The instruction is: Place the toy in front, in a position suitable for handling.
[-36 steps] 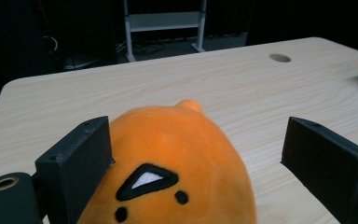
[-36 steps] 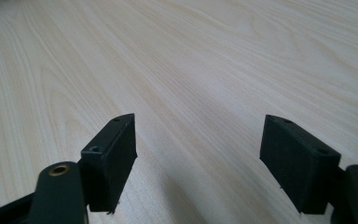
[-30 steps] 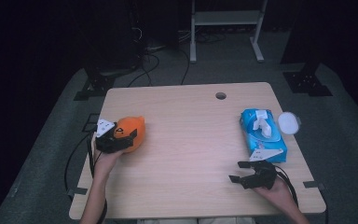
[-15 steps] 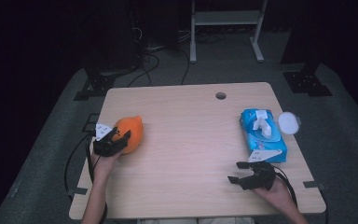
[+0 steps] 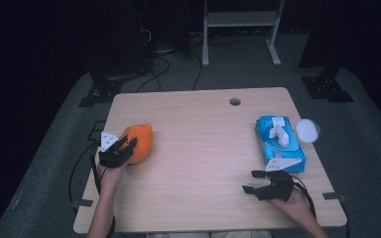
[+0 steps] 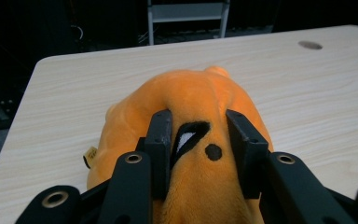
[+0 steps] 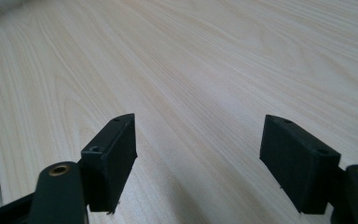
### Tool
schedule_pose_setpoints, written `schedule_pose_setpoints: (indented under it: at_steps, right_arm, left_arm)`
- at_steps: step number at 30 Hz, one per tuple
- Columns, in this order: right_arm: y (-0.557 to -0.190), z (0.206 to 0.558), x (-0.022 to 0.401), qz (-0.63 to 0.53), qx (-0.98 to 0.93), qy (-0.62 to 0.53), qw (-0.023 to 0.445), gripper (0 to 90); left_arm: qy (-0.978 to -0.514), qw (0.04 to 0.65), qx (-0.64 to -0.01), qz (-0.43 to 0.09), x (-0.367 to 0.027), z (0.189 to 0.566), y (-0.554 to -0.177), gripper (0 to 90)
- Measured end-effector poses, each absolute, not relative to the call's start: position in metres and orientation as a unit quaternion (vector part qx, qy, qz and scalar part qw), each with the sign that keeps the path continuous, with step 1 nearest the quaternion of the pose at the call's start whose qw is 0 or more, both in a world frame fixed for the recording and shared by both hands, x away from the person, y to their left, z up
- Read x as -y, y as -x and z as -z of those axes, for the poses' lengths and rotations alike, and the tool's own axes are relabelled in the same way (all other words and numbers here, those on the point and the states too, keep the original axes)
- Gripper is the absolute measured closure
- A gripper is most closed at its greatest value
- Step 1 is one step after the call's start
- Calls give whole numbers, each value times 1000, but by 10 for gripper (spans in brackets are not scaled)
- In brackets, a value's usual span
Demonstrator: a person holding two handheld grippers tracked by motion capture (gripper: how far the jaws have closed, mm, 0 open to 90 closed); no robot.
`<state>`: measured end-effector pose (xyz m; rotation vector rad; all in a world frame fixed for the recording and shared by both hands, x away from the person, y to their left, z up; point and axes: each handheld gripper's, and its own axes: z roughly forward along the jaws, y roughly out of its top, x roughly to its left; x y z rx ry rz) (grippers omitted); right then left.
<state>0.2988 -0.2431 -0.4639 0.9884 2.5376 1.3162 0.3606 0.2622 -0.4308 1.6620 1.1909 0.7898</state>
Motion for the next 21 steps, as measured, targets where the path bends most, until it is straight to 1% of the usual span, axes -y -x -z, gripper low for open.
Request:
schedule_pose_setpoints:
  at_steps: [4, 10, 13, 16, 21]
  right_arm:
    - [-299, 464, 242, -433, -838, -326, 59, 258]
    - [-299, 465, 242, -432, -838, -327, 58, 258]
    - [-300, 465, 242, -433, -838, -329, 57, 258]
    - [-300, 466, 242, -432, -837, -329, 57, 258]
    - [-300, 465, 245, -435, -835, -330, 60, 258]
  left_arm:
    - [-662, 477, -490, -308, -266, 429, -360, 661]
    - [-654, 500, -482, -301, -266, 422, -357, 663]
    - [-654, 520, -467, -290, -259, 413, -353, 663]
    - [-659, 527, -455, -284, -253, 410, -352, 662]
    - [-672, 556, -413, -264, -231, 399, -346, 661]
